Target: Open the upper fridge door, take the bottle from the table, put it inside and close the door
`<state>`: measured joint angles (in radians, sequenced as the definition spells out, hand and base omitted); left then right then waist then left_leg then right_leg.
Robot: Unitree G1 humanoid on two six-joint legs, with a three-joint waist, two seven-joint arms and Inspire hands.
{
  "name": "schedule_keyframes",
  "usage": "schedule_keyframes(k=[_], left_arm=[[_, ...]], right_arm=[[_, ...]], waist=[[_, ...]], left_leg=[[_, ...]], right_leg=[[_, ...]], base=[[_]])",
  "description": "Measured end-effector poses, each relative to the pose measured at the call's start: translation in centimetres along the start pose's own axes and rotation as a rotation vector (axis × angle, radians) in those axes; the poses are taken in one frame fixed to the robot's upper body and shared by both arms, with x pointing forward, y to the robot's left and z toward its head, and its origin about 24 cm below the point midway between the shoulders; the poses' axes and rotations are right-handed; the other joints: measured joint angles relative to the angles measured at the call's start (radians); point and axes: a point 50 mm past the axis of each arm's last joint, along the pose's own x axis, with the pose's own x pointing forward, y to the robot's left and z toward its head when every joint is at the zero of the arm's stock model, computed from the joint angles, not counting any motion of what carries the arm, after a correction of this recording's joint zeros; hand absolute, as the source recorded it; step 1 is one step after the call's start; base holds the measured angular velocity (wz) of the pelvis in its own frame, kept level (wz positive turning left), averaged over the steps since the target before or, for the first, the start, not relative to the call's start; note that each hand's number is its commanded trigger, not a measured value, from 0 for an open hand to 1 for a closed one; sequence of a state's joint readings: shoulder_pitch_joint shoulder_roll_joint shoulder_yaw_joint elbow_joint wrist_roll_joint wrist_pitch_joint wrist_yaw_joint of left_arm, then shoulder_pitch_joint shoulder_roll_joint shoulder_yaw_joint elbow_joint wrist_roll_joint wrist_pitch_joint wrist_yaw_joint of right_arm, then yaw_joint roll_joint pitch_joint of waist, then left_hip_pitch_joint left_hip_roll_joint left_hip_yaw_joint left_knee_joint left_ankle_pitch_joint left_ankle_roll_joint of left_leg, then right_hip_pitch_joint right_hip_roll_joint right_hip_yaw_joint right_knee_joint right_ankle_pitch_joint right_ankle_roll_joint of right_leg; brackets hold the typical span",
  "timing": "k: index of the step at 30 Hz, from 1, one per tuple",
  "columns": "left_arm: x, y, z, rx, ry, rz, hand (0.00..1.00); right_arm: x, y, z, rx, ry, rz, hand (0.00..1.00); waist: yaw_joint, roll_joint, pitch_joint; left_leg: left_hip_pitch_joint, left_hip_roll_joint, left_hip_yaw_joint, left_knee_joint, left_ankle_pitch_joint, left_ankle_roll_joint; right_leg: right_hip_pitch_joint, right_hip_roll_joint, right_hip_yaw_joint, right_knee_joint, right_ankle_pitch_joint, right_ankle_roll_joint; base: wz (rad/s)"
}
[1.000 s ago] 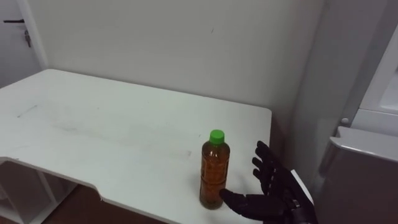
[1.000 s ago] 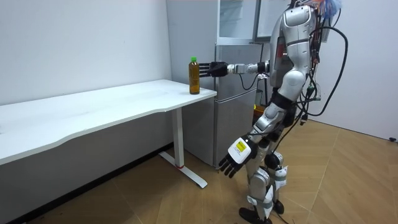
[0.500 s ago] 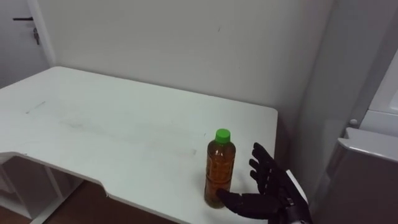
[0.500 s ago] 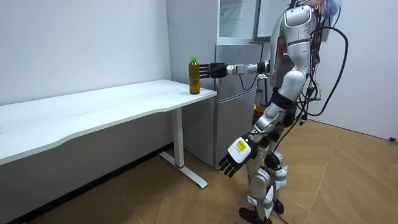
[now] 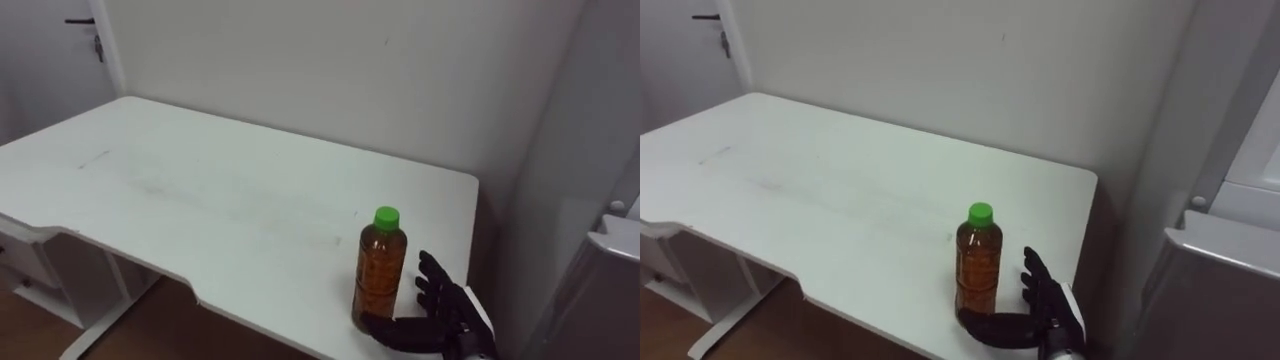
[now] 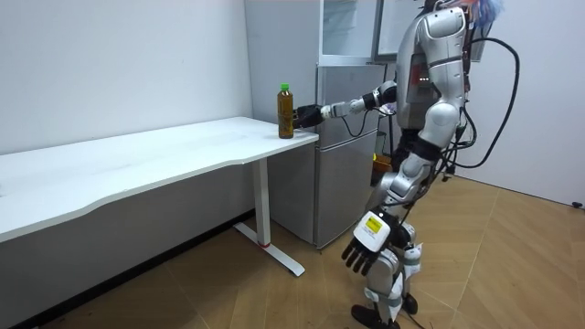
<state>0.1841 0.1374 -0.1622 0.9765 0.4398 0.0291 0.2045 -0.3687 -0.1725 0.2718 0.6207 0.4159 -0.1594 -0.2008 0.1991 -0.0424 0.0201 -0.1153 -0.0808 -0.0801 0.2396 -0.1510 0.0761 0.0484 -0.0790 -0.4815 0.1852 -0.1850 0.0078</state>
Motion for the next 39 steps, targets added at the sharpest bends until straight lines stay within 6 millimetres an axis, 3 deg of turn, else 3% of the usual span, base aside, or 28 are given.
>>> schedule_keyframes(k=[9, 18, 21, 26, 30, 39], left_arm=[[0.4, 0.4, 0.8, 0.003, -0.011, 0.002, 0.0], [0.5, 0.6, 1.3, 0.001, -0.03, 0.007, 0.0], [0.6, 0.6, 1.4, 0.0, -0.035, 0.008, 0.0], [0.7, 0.7, 1.7, 0.007, -0.045, 0.011, 0.0], [0.7, 0.8, 1.8, 0.02, -0.054, 0.007, 0.0], [1.0, 1.1, 2.2, -0.027, -0.052, 0.005, 0.0]], right_arm=[[0.8, -0.6, 1.1, 0.015, -0.05, -0.053, 0.0], [1.6, -1.3, 1.6, 0.013, -0.061, -0.09, 0.0], [1.7, -1.5, 1.9, -0.008, -0.07, -0.095, 0.0], [1.8, -2.1, 2.3, -0.036, -0.084, -0.103, 0.0], [2.0, -2.0, 2.7, -0.04, -0.095, -0.098, 0.0], [2.1, -1.4, 3.1, -0.07, -0.117, -0.075, 0.0]], waist=[[0.002, 0.005, 0.002], [0.008, 0.005, 0.0035], [0.015, 0.004, 0.0102], [0.026, 0.002, 0.0106], [0.026, -0.006, 0.0156], [0.034, -0.018, 0.0117]], left_leg=[[-0.087, -0.005, -0.013, 0.036, 0.016, 0.002], [-0.123, -0.012, -0.011, 0.053, 0.027, 0.007], [-0.13, -0.015, -0.011, 0.053, 0.034, 0.008], [-0.138, -0.017, -0.015, 0.052, 0.038, 0.009], [-0.142, -0.016, -0.015, 0.05, 0.039, 0.008], [-0.157, -0.016, -0.018, 0.05, 0.04, 0.007]], right_leg=[[-0.078, -0.01, -0.013, 0.039, -0.002, -0.004], [-0.133, -0.027, 0.008, 0.086, -0.017, -0.006], [-0.14, -0.035, 0.004, 0.09, -0.022, -0.006], [-0.149, -0.041, -0.012, 0.092, -0.022, -0.007], [-0.154, -0.04, -0.014, 0.091, -0.022, -0.008], [-0.171, -0.041, -0.015, 0.093, -0.02, -0.01]], base=[[0.05], [0.0], [0.01], [0.02], [0.0], [0.0]])
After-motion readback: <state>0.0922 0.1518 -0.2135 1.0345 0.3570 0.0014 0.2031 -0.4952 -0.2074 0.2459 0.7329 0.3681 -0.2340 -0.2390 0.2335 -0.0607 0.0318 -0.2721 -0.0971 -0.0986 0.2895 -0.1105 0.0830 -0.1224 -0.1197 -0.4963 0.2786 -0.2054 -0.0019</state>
